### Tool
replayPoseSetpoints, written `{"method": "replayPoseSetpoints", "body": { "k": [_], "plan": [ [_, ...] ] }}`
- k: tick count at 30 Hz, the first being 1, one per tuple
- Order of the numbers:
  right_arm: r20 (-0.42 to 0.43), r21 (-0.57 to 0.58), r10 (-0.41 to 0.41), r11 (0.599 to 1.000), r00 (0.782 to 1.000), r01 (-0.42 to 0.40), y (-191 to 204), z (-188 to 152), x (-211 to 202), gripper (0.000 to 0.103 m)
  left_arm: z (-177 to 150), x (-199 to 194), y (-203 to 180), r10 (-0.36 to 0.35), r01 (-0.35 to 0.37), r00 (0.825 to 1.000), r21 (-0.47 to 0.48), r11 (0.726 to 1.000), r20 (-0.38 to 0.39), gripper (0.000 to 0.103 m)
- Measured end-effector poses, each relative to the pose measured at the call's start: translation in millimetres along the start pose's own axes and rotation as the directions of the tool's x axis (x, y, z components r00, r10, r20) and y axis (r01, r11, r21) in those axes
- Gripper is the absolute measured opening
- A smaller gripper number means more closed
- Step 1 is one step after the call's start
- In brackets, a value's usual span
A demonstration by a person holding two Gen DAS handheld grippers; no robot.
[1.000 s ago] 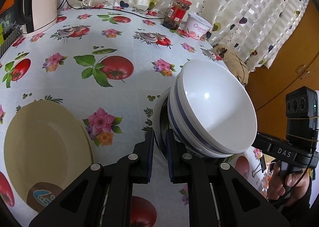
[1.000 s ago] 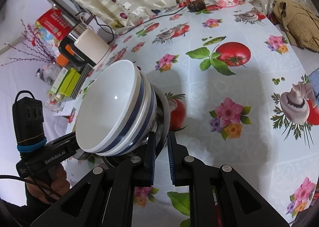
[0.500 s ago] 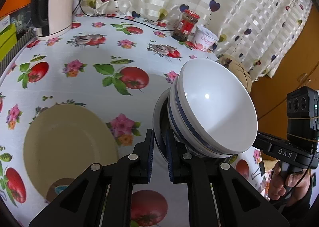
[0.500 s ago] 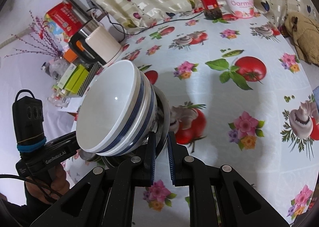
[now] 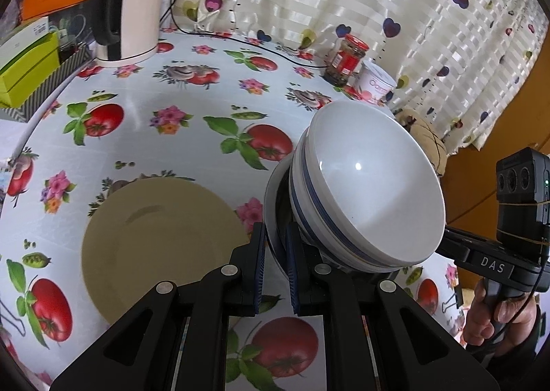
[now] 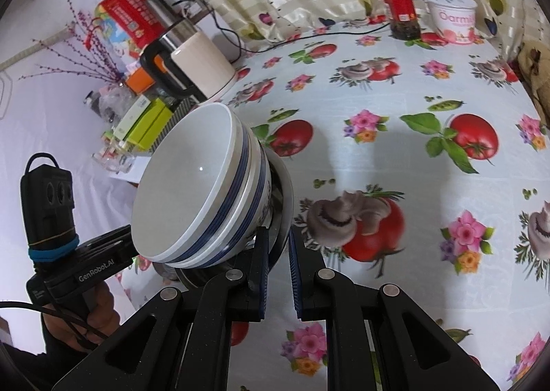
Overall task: Organize plates and bowls
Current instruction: 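Carry the bowl stack with both grippers over the beige plate stack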
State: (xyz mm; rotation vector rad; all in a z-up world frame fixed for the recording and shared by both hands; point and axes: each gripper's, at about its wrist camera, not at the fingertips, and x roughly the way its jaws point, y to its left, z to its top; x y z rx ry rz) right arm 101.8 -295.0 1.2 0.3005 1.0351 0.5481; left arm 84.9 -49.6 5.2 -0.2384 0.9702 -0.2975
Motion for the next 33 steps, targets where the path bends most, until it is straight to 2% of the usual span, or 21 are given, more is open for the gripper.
{"method": "replayPoseSetpoints", "body": {
  "k": [33],
  "plan": [
    [-0.104, -0.117, 0.062, 0.99, 0.993, -0.074, 71, 14, 62, 0.012, -15, -34, 76, 0.108, -0.102, 0.993, -0.136, 0.985, 0.039, 0.011]
  ]
}}
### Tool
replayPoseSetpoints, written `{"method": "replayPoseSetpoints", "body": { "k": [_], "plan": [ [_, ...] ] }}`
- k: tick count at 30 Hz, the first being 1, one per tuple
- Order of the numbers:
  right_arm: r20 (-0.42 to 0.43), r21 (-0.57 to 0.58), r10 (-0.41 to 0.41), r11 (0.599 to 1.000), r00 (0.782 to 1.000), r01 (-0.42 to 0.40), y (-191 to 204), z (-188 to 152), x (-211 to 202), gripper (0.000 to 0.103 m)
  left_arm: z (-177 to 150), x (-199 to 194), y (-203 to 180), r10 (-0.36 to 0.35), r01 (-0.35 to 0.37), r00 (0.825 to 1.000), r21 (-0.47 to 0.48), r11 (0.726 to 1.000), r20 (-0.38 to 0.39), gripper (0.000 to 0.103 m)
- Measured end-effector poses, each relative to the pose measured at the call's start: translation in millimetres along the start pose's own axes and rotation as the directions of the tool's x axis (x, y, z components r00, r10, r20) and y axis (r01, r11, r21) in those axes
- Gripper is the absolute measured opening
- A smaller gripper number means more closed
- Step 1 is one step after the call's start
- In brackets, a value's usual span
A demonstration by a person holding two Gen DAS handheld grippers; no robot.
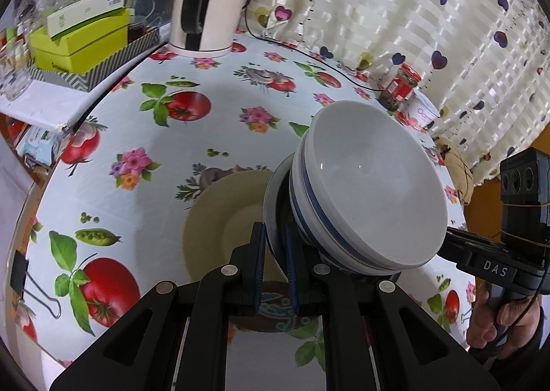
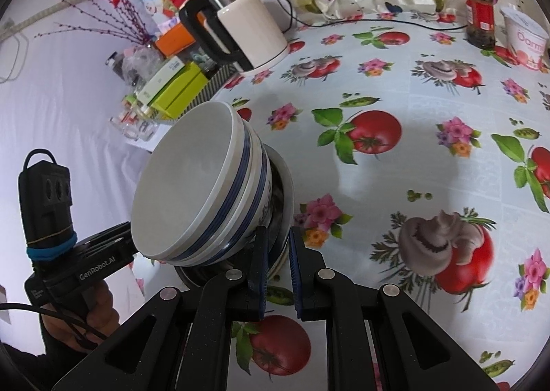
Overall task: Organize plates and bowls
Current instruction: 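Carry the bowl stack with both grippers over the beige plate stack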
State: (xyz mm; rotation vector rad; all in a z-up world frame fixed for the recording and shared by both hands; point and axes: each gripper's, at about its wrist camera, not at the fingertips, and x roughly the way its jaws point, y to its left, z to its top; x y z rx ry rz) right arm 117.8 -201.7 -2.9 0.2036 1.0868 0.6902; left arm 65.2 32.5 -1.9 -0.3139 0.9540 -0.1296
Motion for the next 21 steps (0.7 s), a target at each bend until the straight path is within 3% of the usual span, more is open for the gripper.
{"method": "replayPoseSetpoints", "body": {
  "k": [21],
  "plan": [
    [-0.079, -0.027, 0.023, 0.999, 0.997, -0.025, 21, 2, 38, 0.012, -10, 0, 33, 0.041, -0.041, 0.999, -0.055, 0.998, -0.016, 0.01]
  ]
}}
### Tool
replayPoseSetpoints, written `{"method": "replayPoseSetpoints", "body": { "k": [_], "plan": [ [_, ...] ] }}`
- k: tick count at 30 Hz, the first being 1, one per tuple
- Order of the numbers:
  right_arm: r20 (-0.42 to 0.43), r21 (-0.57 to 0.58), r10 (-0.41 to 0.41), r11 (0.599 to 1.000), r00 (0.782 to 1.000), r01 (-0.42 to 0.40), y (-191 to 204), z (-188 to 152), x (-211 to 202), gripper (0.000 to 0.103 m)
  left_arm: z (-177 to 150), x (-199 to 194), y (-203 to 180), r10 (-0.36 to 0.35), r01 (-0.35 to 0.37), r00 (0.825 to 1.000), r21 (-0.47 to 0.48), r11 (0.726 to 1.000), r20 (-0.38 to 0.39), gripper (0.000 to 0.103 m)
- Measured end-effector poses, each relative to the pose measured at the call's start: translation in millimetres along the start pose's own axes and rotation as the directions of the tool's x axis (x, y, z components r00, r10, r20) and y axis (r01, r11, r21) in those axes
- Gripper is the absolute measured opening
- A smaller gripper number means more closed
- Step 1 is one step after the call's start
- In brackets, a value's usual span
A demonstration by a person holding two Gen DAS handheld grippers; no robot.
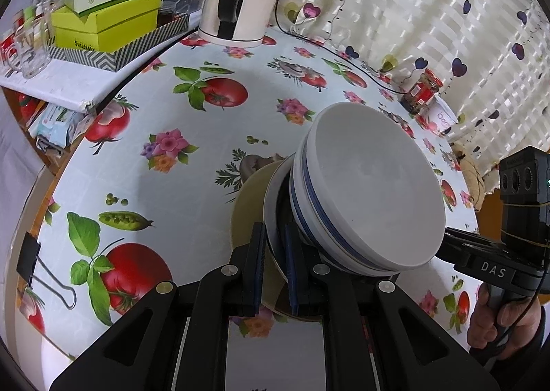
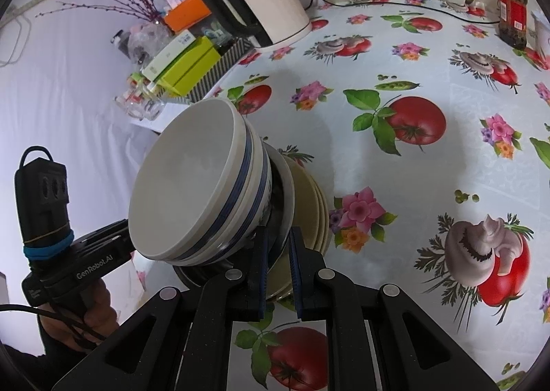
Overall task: Organize plates and bowls
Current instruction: 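Carry the bowl stack with both grippers over the beige plate stack, then lower the bowl stack onto the beige plates with both grippers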
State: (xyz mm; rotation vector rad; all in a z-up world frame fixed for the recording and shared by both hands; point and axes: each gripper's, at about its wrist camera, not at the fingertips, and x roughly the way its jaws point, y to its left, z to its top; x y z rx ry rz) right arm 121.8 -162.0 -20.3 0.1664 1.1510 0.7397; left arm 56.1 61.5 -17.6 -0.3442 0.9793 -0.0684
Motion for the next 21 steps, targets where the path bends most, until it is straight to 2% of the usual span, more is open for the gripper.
{"method": "replayPoseSetpoints", "body": {
  "k": [21],
  "plan": [
    [-0.017, -0.006, -0.009, 1.0, 1.0, 0.009, 0.4, 2.5, 6.4, 0.012, 0.1, 4.7, 4.5, -0.008, 0.008, 1.0, -0.009, 1.0, -0.004, 0.011]
  ]
}}
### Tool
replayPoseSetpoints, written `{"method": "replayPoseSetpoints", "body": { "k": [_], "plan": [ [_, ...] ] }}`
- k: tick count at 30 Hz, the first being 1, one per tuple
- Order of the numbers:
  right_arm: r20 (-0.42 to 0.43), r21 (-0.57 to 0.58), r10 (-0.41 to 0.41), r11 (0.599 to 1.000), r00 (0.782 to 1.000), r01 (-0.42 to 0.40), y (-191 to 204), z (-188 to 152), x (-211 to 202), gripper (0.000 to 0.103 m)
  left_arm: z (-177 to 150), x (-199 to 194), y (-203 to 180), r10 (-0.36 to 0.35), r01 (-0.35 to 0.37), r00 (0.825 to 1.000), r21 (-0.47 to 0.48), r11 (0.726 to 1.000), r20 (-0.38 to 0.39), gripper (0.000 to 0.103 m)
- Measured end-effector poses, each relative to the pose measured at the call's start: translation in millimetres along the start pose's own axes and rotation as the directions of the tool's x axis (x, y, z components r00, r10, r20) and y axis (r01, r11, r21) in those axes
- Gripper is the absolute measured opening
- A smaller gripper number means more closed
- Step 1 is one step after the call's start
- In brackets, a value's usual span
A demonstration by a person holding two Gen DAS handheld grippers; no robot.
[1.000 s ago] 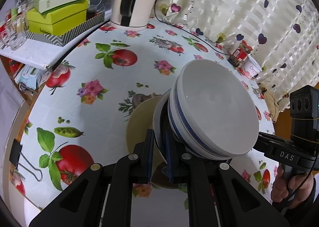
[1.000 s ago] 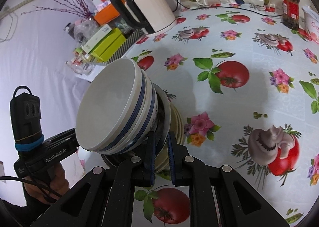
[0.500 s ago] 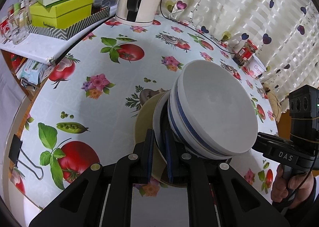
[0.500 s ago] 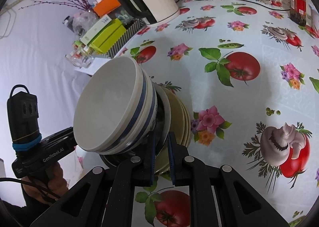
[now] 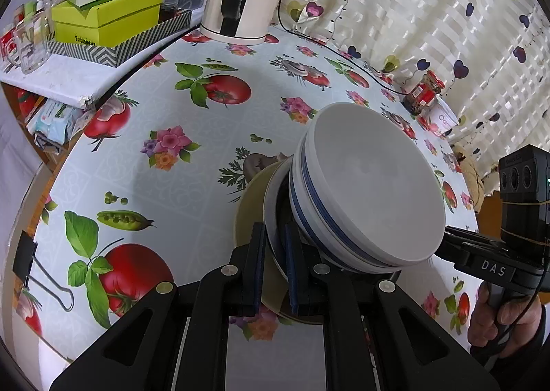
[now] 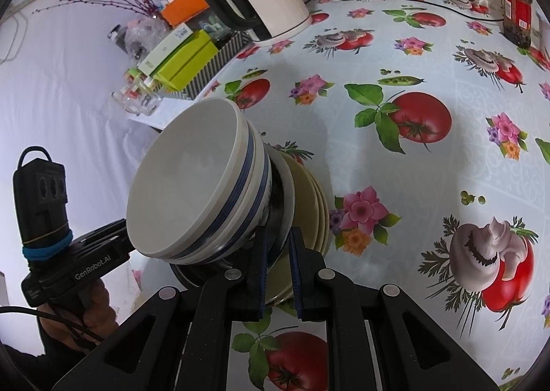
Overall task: Organize plates and bowls
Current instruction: 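Lower the bowl stack onto the beige plates with both grippers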
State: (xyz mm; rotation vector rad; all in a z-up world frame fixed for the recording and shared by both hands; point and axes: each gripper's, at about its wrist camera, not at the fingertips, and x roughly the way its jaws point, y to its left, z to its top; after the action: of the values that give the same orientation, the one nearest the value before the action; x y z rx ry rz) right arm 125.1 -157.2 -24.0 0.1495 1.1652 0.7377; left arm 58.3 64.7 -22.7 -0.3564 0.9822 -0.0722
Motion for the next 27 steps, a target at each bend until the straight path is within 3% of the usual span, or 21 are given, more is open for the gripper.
{"method": "replayPoseSetpoints", "body": {
  "k": [27],
  "plan": [
    [0.002, -0.002, -0.006, 1.0, 1.0, 0.006, 1.0, -2.2, -3.4, 0.016, 0.0, -4.7, 3.6, -0.024, 0.025, 1.0, -0.031, 0.999, 0.018, 0.013]
  ]
}}
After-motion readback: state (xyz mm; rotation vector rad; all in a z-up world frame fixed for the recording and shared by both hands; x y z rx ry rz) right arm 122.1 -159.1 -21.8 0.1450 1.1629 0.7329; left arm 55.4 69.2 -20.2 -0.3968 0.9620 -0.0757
